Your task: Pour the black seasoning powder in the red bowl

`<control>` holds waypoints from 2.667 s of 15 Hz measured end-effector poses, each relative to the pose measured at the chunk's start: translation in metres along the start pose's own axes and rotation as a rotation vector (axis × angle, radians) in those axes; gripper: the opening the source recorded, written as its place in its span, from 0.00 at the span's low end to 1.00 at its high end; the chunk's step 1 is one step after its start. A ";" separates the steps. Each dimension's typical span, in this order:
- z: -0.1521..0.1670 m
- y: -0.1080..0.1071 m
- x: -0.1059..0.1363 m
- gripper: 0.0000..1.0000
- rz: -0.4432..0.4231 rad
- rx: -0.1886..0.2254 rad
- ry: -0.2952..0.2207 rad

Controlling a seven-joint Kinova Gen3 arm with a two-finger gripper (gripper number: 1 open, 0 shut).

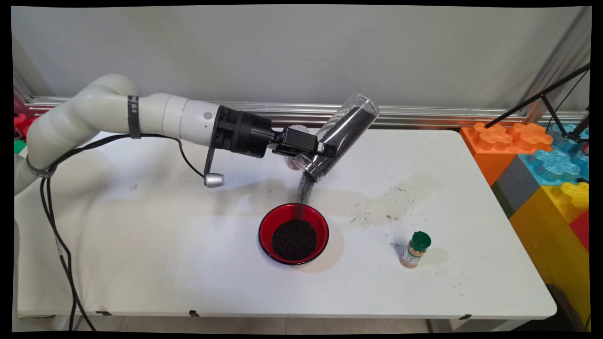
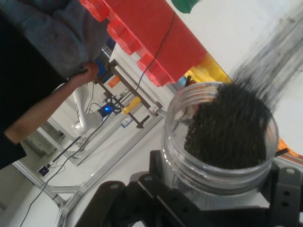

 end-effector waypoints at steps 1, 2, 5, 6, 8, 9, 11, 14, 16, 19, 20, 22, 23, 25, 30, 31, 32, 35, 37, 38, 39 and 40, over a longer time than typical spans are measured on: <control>0.000 0.000 0.000 0.00 0.000 0.000 -0.001; 0.000 0.000 0.000 0.00 0.000 0.000 -0.001; 0.000 -0.001 -0.001 0.00 -0.001 0.001 -0.002; -0.001 -0.001 -0.001 0.00 -0.001 0.001 -0.003; -0.001 -0.001 -0.001 0.00 -0.002 0.001 -0.004; -0.001 -0.001 -0.001 0.00 -0.002 0.001 -0.004; -0.001 -0.001 -0.002 0.00 -0.002 0.000 -0.005; -0.001 -0.001 -0.002 0.00 -0.003 0.000 -0.007; -0.001 -0.002 -0.002 0.00 -0.004 0.000 -0.008; -0.002 -0.002 -0.002 0.00 -0.006 0.000 -0.008; -0.002 -0.002 -0.002 0.00 -0.007 -0.001 -0.008; -0.003 -0.002 -0.001 0.00 -0.015 -0.004 -0.005; -0.003 -0.002 0.000 0.00 -0.024 -0.008 0.000; -0.005 -0.003 0.002 0.00 -0.044 -0.018 0.010; -0.009 -0.005 0.004 0.00 -0.100 -0.040 0.026; -0.010 -0.005 0.004 0.00 -0.110 -0.045 0.029; -0.011 -0.006 0.003 0.00 -0.122 -0.050 0.032; -0.014 -0.006 0.002 0.00 -0.165 -0.070 0.040; -0.016 -0.006 0.000 0.00 -0.199 -0.085 0.045; -0.017 -0.006 0.000 0.00 -0.219 -0.094 0.050; -0.018 -0.006 -0.001 0.00 -0.241 -0.102 0.054; -0.018 -0.006 -0.002 0.00 -0.260 -0.109 0.057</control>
